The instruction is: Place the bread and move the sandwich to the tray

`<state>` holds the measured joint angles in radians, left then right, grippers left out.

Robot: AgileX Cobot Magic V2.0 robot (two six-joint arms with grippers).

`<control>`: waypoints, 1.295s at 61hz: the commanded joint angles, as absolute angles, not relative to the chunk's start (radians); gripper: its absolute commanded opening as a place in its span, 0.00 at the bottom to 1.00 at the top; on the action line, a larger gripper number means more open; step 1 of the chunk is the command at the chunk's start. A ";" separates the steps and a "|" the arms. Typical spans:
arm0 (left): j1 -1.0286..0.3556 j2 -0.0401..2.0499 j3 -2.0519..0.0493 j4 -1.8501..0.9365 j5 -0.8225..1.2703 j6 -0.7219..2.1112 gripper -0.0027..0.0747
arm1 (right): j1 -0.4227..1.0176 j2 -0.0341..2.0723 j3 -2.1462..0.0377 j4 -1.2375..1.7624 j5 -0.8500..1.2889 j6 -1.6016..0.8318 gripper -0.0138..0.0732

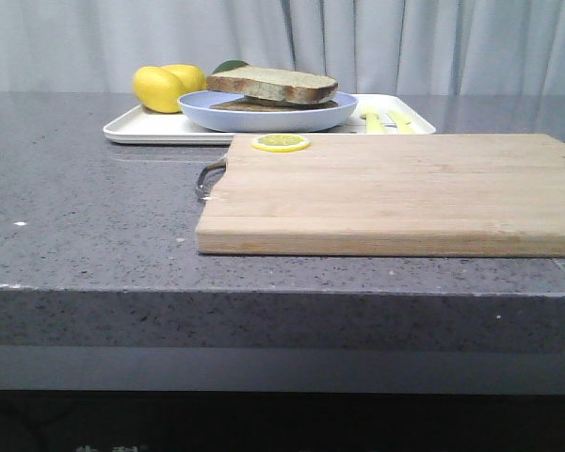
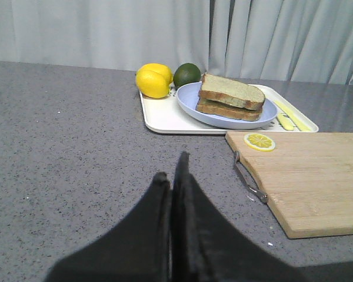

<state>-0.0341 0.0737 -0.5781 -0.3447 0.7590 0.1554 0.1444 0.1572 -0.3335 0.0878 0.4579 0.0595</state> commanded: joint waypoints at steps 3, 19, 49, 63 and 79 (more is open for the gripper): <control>-0.031 0.088 -0.600 -0.368 0.673 0.155 0.01 | 0.142 0.169 -0.361 0.092 0.376 0.057 0.09; -0.031 0.088 -0.575 -0.357 0.593 0.155 0.01 | 0.142 0.169 -0.361 0.092 0.376 0.057 0.09; -0.082 0.088 -0.314 0.027 0.243 -0.099 0.01 | 0.142 0.169 -0.361 0.092 0.376 0.057 0.09; -0.149 0.010 -0.159 0.048 0.129 -0.098 0.01 | 0.142 0.169 -0.361 0.092 0.376 0.057 0.09; -0.077 -0.028 -0.043 -0.016 0.103 -0.098 0.01 | 0.142 0.169 -0.361 0.092 0.382 0.057 0.09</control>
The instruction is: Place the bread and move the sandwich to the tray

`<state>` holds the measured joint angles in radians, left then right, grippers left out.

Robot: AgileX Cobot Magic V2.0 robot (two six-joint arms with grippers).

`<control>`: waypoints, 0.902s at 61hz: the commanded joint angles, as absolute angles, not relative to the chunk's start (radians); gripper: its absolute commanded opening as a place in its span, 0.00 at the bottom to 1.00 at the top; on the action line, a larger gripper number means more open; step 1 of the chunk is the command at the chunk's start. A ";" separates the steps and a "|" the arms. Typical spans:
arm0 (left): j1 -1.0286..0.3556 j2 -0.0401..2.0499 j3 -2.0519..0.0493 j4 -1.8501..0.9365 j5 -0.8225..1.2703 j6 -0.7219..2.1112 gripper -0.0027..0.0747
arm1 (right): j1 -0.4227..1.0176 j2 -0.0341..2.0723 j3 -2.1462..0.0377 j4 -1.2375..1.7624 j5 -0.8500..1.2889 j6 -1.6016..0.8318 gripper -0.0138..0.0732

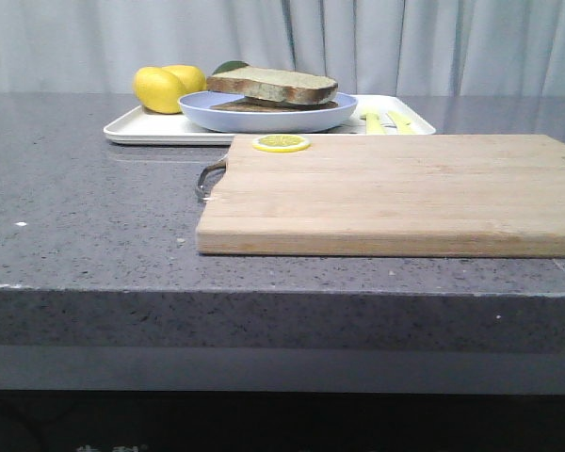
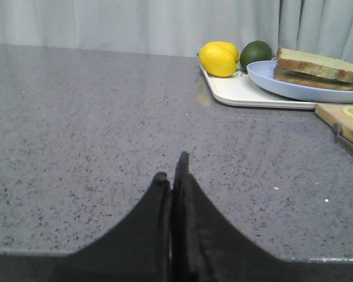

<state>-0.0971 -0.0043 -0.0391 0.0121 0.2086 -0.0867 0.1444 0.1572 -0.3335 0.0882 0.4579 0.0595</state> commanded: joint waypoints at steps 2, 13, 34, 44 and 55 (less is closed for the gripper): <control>-0.069 -0.028 -0.032 -0.023 0.086 -0.098 0.01 | 0.142 0.169 -0.361 0.092 0.382 0.057 0.09; -0.034 -0.028 0.006 -0.055 0.060 -0.098 0.01 | 0.142 0.169 -0.361 0.092 0.382 0.057 0.09; -0.031 -0.028 0.006 -0.055 0.062 -0.098 0.01 | 0.142 0.169 -0.361 0.092 0.382 0.057 0.09; -0.031 -0.028 0.006 -0.055 0.062 -0.098 0.01 | 0.142 0.169 -0.361 0.092 0.382 0.057 0.09; -0.031 -0.028 0.006 -0.055 0.062 -0.098 0.01 | 0.142 0.169 -0.361 0.092 0.382 0.057 0.09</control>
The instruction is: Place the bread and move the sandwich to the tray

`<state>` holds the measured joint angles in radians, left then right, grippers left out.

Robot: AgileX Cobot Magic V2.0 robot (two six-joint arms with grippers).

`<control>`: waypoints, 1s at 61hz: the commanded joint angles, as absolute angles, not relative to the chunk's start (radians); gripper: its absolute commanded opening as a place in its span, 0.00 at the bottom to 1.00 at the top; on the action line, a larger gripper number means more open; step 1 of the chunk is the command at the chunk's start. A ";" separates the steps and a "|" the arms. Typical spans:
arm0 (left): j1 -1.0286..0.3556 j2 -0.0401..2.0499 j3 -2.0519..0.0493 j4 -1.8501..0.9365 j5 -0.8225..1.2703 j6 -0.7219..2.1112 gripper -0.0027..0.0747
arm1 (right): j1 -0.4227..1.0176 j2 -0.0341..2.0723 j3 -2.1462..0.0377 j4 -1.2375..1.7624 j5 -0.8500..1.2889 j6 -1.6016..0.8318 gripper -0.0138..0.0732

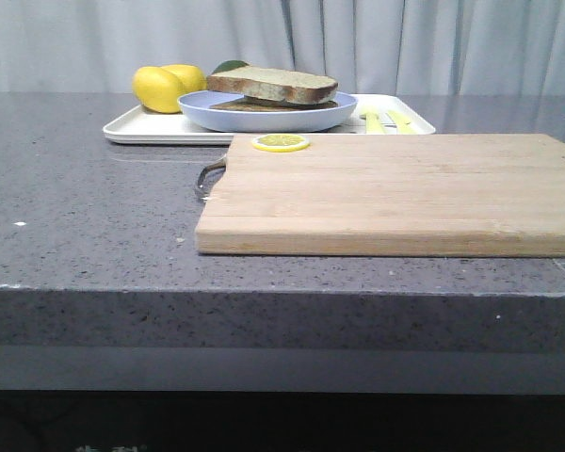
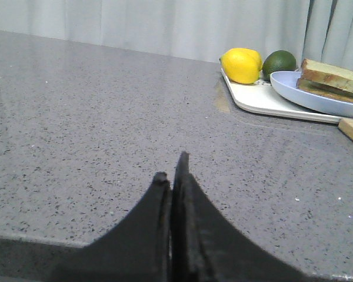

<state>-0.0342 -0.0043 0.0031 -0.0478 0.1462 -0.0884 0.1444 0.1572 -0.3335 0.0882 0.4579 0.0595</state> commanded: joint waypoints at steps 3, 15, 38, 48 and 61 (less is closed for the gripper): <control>-0.031 -0.028 0.006 -0.055 0.062 -0.098 0.01 | 0.142 0.169 -0.361 0.092 0.382 0.057 0.09; -0.031 -0.028 0.006 -0.055 0.062 -0.098 0.01 | 0.142 0.169 -0.361 0.092 0.382 0.057 0.09; -0.031 -0.028 0.006 -0.055 0.062 -0.098 0.01 | 0.142 0.169 -0.361 0.092 0.382 0.057 0.09; -0.031 -0.028 0.006 -0.055 0.062 -0.098 0.01 | 0.142 0.167 -0.331 0.078 0.327 0.057 0.09; -0.031 -0.028 0.006 -0.055 0.062 -0.098 0.01 | 0.088 0.134 -0.151 0.066 0.096 0.057 0.09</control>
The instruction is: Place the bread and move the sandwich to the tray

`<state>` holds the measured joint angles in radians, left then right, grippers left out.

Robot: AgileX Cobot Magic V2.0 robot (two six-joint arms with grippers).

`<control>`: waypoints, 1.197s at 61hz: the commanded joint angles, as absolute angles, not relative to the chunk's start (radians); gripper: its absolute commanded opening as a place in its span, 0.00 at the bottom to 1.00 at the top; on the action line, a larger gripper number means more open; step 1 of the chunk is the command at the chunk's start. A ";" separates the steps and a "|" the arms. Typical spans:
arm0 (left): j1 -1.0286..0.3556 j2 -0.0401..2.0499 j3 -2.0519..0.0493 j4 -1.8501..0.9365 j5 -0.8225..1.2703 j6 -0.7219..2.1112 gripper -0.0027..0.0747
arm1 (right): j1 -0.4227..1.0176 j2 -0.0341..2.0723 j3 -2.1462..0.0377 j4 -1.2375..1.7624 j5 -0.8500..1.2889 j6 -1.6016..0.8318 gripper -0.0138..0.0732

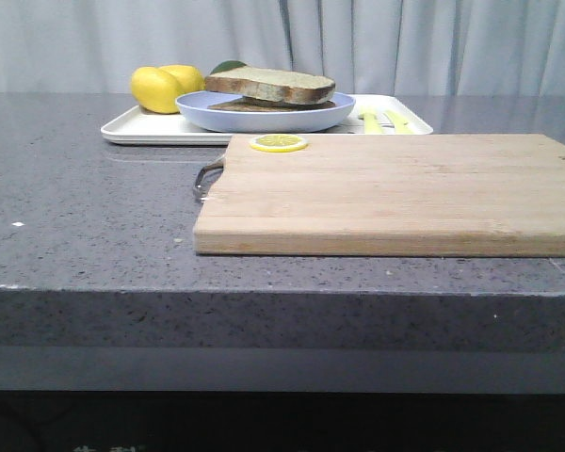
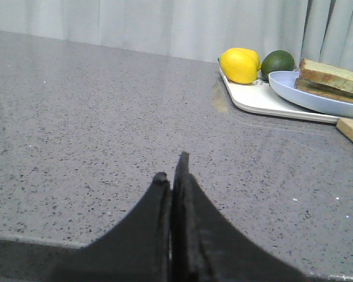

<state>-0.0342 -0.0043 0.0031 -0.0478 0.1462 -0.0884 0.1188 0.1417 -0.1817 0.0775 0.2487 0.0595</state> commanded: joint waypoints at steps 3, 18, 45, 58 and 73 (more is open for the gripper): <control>-0.031 -0.028 0.006 -0.055 0.062 -0.098 0.01 | 0.061 0.120 -0.117 0.066 0.088 0.057 0.09; -0.031 -0.028 0.006 -0.055 0.062 -0.098 0.01 | -0.030 0.019 0.016 0.066 0.089 0.056 0.09; -0.031 -0.026 0.006 -0.055 0.062 -0.098 0.01 | -0.030 -0.028 0.025 0.066 0.114 0.056 0.09; -0.031 -0.026 0.006 -0.055 0.062 -0.098 0.01 | -0.030 -0.028 0.025 0.066 0.114 0.056 0.09; -0.031 -0.026 0.006 -0.055 0.062 -0.098 0.01 | -0.030 -0.028 0.025 0.066 0.114 0.056 0.09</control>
<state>-0.0342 -0.0043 0.0031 -0.0482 0.1462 -0.0884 -0.0255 -0.0099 0.0264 0.0755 0.1966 0.0595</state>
